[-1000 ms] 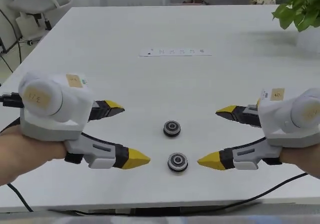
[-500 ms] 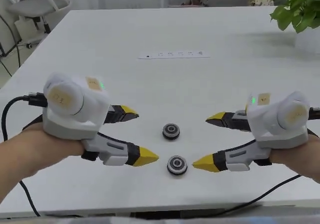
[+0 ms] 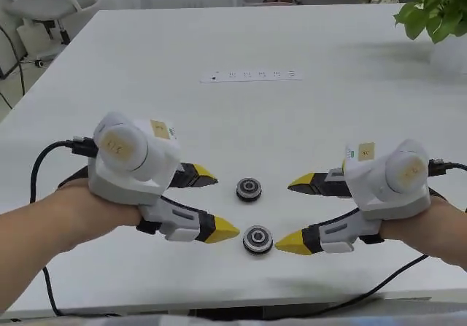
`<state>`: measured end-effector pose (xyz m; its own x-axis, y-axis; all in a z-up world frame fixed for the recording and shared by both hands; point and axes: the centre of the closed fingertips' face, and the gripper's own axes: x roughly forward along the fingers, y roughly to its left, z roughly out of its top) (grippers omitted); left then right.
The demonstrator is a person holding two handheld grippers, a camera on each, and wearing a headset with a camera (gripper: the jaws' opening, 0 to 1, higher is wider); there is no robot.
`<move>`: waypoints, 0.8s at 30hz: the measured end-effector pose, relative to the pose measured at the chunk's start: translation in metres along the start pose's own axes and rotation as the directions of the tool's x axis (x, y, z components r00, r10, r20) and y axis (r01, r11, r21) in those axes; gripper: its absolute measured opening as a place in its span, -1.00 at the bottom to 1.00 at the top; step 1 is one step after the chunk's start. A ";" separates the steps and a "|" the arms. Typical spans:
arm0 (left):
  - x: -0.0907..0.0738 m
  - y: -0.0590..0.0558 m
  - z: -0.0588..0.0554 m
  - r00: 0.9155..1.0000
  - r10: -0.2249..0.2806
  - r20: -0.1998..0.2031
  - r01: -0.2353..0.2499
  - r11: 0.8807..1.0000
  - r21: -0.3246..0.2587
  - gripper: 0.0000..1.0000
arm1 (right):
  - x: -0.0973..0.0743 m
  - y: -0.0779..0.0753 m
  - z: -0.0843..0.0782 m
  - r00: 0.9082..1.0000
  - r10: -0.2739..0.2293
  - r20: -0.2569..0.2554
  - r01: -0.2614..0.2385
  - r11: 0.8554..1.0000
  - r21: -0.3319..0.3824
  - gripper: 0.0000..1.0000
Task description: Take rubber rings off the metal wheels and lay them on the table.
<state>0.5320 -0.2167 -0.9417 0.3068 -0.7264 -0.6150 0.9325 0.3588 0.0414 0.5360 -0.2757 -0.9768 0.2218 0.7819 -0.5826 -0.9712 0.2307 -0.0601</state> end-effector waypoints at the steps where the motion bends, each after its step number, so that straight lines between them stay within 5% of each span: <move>1: 0.003 -0.001 -0.001 1.000 -0.006 -0.006 0.006 1.000 0.004 0.07 | 0.002 0.001 -0.001 1.000 0.007 -0.001 -0.007 1.000 -0.001 0.14; 24: 0.038 -0.019 -0.018 0.993 -0.102 -0.063 0.104 0.994 0.018 -0.30 | 0.024 0.018 -0.020 0.992 0.120 -0.044 -0.120 0.993 0.007 -0.34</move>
<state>0.5227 -0.2411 -0.9801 0.1969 -0.7208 -0.6646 0.9626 0.2706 -0.0083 0.5222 -0.2643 -1.0087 0.0995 0.7775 -0.6210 -0.9901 0.1395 0.0161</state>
